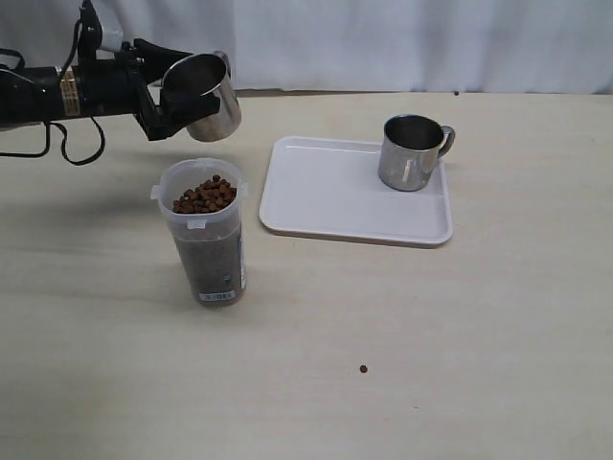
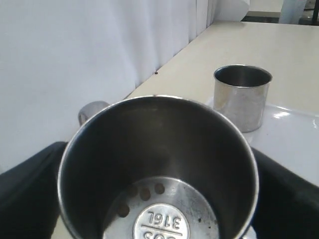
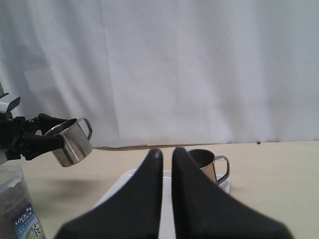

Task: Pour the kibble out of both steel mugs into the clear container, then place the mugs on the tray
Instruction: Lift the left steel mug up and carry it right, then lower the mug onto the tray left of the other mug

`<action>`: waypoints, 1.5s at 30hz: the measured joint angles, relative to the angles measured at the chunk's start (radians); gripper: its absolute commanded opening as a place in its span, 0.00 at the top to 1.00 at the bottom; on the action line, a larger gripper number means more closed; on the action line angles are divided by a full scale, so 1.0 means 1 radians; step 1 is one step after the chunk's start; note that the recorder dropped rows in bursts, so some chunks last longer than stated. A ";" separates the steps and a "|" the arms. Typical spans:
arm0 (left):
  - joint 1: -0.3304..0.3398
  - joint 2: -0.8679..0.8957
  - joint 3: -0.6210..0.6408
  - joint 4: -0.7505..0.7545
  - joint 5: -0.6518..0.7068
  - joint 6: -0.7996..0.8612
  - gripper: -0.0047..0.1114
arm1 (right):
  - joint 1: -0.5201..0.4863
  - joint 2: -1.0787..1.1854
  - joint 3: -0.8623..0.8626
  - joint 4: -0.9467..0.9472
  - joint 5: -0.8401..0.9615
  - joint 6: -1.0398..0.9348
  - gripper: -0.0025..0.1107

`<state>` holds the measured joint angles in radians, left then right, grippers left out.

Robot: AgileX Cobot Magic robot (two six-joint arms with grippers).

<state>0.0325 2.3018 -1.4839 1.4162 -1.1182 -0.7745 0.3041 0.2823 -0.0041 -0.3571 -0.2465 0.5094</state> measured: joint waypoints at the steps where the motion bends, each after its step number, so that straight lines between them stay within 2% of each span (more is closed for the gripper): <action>1: -0.002 0.012 -0.013 0.000 -0.003 -0.010 0.96 | 0.000 0.000 0.000 0.000 0.000 0.002 0.93; 19: -0.194 0.117 -0.215 0.063 0.055 -0.092 0.96 | 0.000 0.000 0.000 0.000 0.000 0.009 0.93; 35: -0.270 0.210 -0.313 0.023 0.083 -0.125 0.96 | 0.000 0.000 0.000 0.000 0.000 0.009 0.93; 45: -0.289 0.253 -0.326 0.008 0.115 -0.132 0.96 | 0.000 0.000 0.000 0.000 0.000 0.009 0.93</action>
<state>-0.2561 2.5548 -1.8096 1.4247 -1.0036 -0.9066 0.3041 0.2823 -0.0041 -0.3571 -0.2465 0.5183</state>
